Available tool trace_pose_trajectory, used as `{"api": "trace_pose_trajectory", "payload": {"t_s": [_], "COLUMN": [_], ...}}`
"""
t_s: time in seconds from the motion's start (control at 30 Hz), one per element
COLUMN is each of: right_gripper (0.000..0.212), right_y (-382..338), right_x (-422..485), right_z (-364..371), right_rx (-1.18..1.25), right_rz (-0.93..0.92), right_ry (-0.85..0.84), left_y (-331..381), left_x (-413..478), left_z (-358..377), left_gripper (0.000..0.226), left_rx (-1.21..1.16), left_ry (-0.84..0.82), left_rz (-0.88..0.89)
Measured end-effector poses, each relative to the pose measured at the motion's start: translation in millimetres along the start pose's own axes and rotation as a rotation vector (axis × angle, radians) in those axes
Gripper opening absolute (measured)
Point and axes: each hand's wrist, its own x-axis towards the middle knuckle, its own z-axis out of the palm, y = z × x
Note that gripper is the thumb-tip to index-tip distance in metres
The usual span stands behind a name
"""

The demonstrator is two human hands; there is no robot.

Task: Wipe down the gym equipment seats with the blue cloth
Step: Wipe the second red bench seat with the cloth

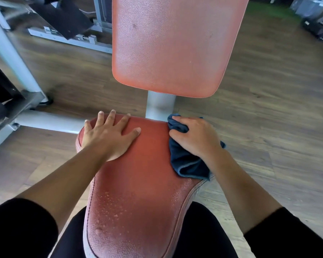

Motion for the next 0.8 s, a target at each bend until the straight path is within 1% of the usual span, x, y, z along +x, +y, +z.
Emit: {"api": "trace_pose_trajectory", "payload": {"t_s": [0.1, 0.17, 0.23, 0.33, 0.4, 0.43, 0.53, 0.6, 0.67, 0.8], "right_gripper": [0.048, 0.051, 0.053, 0.056, 0.057, 0.057, 0.057, 0.057, 0.055, 0.051], "right_y": [1.9, 8.3, 18.8, 28.5, 24.1, 19.7, 6.7, 6.1, 13.3, 18.5], "right_x": [-28.4, -48.5, -48.4, -22.8, -8.9, -7.8, -28.6, -44.3, -45.8, -15.3], "right_z": [-0.5, -4.8, -8.6, -11.4, -10.7, -8.9, -3.8, -4.3, -8.2, -8.5], "right_rx": [-0.045, -0.013, 0.036, 0.111, 0.104, 0.074, -0.019, -0.009, 0.021, 0.076], "right_rz": [-0.102, -0.106, -0.071, 0.022, 0.06, 0.041, -0.101, -0.129, -0.11, 0.038], "right_ry": [0.075, 0.067, 0.062, 0.073, 0.055, 0.051, 0.016, -0.009, 0.023, 0.073], "left_y": [-0.3, -0.6, -0.3, 1.3, 1.4, 1.2, 0.7, 0.5, 1.1, 2.1], "left_x": [-1.4, -0.5, 0.6, -0.4, -1.2, -1.1, -1.0, -0.7, -0.8, -1.1], "left_z": [-1.1, -1.7, -1.8, -1.1, -1.4, -1.9, -2.8, -2.4, -2.4, -3.2], "left_gripper": [0.071, 0.071, 0.071, 0.071, 0.071, 0.071, 0.071, 0.07, 0.07, 0.07], "left_rx": [0.007, 0.007, 0.007, 0.01, 0.008, 0.006, 0.011, 0.011, 0.01, 0.007], "left_ry": [0.002, 0.011, 0.008, 0.002, 0.004, 0.004, 0.001, 0.0, -0.002, 0.0], "left_rz": [0.004, 0.004, 0.002, 0.002, 0.0, -0.001, -0.003, -0.005, -0.007, -0.01]}}
